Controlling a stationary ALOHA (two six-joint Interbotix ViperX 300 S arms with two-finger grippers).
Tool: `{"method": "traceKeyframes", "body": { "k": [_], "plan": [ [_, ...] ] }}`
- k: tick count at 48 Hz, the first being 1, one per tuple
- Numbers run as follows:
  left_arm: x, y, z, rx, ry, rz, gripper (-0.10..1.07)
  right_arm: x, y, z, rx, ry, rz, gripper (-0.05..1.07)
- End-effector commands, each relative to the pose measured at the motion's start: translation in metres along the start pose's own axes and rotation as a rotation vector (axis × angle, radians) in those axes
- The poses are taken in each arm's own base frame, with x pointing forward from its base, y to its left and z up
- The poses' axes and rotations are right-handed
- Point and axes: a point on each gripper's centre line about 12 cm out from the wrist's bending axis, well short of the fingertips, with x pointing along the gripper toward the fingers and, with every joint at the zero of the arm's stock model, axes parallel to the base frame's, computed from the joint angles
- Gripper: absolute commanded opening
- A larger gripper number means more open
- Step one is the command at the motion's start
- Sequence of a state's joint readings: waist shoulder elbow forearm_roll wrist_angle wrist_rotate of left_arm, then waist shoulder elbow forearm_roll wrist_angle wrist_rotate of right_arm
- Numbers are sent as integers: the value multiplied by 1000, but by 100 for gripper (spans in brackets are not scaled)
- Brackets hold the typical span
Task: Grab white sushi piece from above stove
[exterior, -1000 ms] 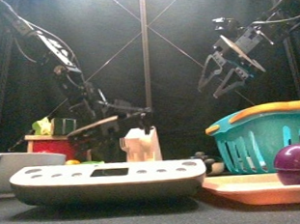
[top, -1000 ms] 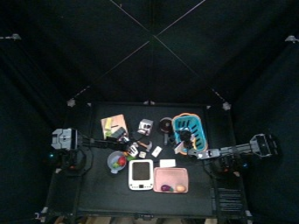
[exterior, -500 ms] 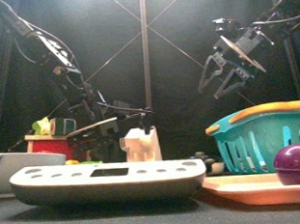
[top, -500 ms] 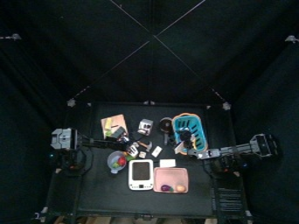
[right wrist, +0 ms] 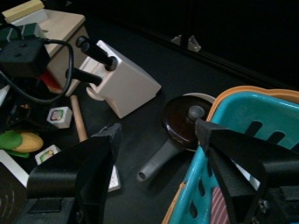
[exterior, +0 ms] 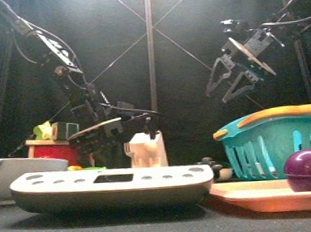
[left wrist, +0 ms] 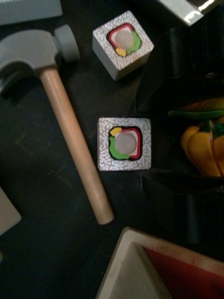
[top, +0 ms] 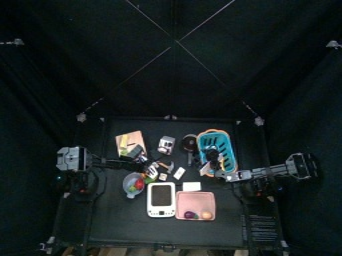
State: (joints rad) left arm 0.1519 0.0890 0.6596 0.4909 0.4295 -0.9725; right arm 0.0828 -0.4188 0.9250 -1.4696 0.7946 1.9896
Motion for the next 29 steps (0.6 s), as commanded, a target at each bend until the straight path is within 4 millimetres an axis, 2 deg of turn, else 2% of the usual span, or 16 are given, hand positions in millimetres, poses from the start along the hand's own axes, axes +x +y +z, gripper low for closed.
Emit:
{"method": "traceKeyframes", "body": {
  "k": [1,10,21,29],
  "plan": [
    [-12,-6,9,2,-38,-25,75,-2,0,6,17,-15,4,98],
    [-21,-12,8,35,-54,-39,75,-2,0,5,15,-13,3,98],
    [-57,-34,12,121,-151,-113,75,-2,0,4,14,-11,7,98],
    [-73,-44,13,200,-211,-142,75,-3,6,6,21,-7,41,98]
  ]
}}
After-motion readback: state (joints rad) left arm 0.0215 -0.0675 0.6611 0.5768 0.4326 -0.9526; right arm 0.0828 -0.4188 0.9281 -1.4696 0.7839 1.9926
